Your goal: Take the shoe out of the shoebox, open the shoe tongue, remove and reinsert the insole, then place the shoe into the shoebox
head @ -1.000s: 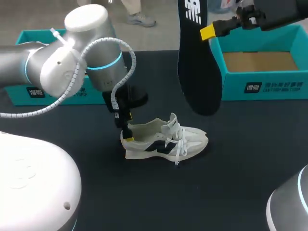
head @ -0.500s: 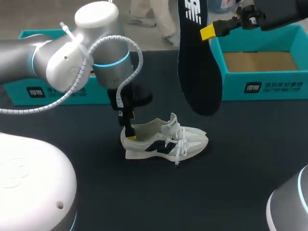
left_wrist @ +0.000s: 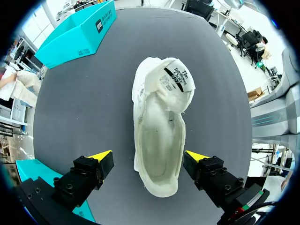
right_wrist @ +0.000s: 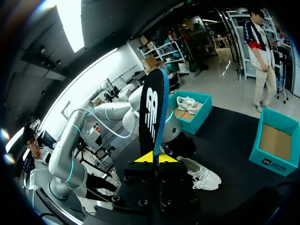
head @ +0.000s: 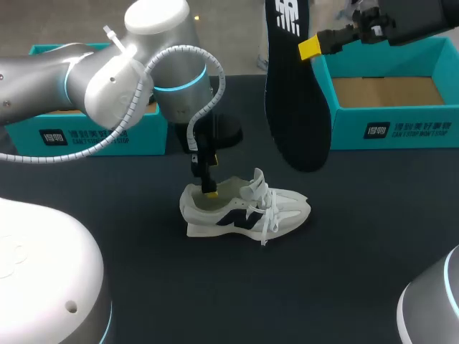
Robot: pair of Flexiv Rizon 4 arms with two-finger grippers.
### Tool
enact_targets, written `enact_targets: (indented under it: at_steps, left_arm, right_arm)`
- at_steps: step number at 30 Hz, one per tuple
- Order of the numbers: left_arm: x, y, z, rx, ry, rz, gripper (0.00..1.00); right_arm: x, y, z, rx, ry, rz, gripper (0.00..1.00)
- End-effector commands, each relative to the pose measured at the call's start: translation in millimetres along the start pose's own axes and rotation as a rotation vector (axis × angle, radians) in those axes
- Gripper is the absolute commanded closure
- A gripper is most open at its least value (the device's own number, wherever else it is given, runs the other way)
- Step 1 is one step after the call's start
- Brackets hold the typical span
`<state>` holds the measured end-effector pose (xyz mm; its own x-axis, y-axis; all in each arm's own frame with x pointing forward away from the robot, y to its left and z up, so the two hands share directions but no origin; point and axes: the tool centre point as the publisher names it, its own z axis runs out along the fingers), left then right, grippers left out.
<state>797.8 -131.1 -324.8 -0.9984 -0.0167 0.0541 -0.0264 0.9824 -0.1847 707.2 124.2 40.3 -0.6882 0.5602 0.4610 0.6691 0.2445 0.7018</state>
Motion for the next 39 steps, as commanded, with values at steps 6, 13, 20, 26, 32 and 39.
enact_targets:
  at_steps: [6, 13, 20, 26, 32, 39]
  left_arm:
    - [-21.6, -28, 31, -0.018, 0.048, 0.016, 0.11]
    - [-23.7, -38, 42, -0.027, 0.068, 0.027, 0.36]
    - [-20.2, -39, 52, -0.036, 0.086, 0.022, 0.63]
    - [-11.2, -38, 58, -0.034, 0.098, 0.019, 1.00]
    - [4.3, -30, 60, -0.051, 0.055, -0.082, 1.00]
    - [4.3, -30, 60, -0.051, 0.055, -0.082, 1.00]
  right_arm:
    - [-0.3, 3.0, 3, 0.004, -0.001, 0.001, 1.00]
    - [-0.3, 3.0, 3, 0.004, -0.001, 0.001, 1.00]
    - [-0.3, 3.0, 3, 0.004, -0.001, 0.001, 1.00]
    - [-0.3, 3.0, 3, 0.004, -0.001, 0.001, 1.00]
    - [-0.3, 3.0, 3, 0.004, -0.001, 0.001, 1.00]
    - [-0.3, 3.0, 3, 0.004, -0.001, 0.001, 1.00]
